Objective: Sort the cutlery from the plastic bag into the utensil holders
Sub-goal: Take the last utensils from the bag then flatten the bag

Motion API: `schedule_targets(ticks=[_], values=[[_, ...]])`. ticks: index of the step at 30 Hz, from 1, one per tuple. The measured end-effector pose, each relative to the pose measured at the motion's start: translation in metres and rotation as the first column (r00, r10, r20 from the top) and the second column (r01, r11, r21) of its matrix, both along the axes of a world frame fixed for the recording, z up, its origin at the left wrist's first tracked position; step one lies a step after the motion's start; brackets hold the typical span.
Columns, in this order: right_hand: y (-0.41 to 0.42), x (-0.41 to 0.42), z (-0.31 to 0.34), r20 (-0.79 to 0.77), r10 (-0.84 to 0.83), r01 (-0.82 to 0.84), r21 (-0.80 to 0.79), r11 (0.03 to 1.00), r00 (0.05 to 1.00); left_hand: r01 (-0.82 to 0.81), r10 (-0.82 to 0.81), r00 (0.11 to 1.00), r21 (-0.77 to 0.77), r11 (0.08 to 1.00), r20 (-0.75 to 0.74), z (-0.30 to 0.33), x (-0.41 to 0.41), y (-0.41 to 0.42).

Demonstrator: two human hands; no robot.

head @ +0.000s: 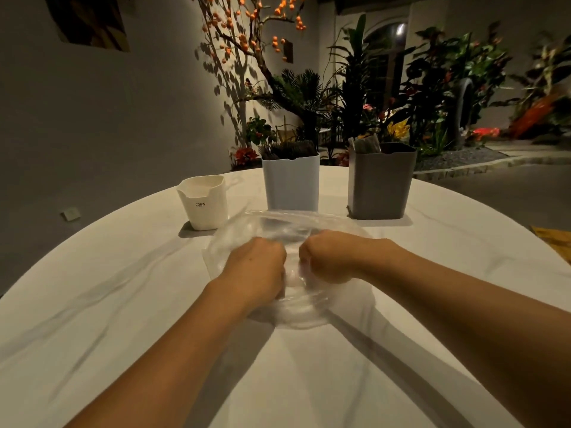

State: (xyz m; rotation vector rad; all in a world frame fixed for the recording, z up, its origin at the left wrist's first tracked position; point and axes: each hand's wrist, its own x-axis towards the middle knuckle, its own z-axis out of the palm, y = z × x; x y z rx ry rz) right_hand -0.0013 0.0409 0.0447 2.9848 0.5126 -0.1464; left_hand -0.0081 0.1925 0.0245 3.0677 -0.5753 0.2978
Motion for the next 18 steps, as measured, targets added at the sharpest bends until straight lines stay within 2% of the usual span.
schedule_targets(ticks=[2,5,8,12,18], values=[[-0.004,0.009,-0.004,0.077,-0.011,0.011,-0.004,1.000,0.997,-0.030,0.024,0.997,0.088,0.996,0.071,-0.008,0.009,0.006],[-0.006,0.017,-0.007,0.070,-0.018,0.019,-0.017,1.000,0.997,-0.038,0.035,0.991,0.016,0.999,0.126,-0.004,0.011,0.010],[0.008,0.026,-0.005,0.007,-0.014,0.013,0.131,0.991,1.000,-0.027,0.040,0.987,-0.091,0.995,0.153,0.000,0.009,0.009],[0.023,0.036,-0.009,-0.066,-0.023,0.042,0.289,0.956,0.998,-0.008,0.027,0.995,-0.194,0.981,0.097,0.006,0.006,0.009],[0.026,0.042,-0.019,-0.145,-0.022,0.057,0.242,0.969,0.989,-0.028,0.026,1.000,-0.230,0.973,-0.010,0.008,0.005,0.017]])
